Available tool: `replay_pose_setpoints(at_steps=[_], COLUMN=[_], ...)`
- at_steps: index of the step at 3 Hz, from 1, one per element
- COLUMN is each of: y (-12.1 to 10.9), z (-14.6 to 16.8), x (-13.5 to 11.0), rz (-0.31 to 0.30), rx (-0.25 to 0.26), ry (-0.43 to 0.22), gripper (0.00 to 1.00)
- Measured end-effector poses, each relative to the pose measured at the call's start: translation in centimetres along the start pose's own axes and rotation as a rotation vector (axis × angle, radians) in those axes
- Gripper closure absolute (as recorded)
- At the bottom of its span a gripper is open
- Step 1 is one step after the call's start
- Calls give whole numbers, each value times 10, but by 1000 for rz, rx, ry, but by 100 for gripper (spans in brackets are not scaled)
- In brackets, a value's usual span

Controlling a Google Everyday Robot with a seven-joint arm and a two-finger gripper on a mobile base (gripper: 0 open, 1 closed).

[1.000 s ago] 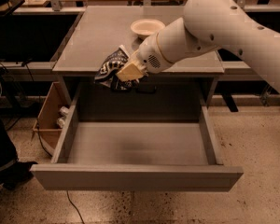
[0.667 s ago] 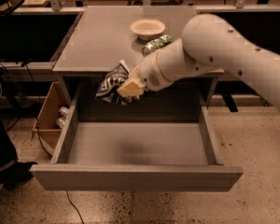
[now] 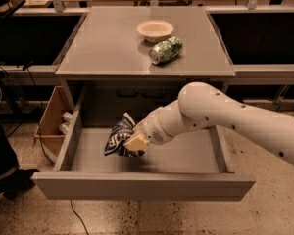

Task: Place blue chip bag into top drawer

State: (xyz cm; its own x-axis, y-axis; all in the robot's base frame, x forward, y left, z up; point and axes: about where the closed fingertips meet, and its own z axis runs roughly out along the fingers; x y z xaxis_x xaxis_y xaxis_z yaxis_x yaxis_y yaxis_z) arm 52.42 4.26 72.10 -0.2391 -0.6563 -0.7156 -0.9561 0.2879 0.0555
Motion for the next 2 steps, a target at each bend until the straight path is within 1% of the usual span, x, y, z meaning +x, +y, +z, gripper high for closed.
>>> replay_pose_setpoints(at_steps=[1,2], y=[-5,-21], z=[27,46], x=[18,20], rz=[-20,-50], rx=[-3,10], ry=[-1,-12], gripper=[100,100])
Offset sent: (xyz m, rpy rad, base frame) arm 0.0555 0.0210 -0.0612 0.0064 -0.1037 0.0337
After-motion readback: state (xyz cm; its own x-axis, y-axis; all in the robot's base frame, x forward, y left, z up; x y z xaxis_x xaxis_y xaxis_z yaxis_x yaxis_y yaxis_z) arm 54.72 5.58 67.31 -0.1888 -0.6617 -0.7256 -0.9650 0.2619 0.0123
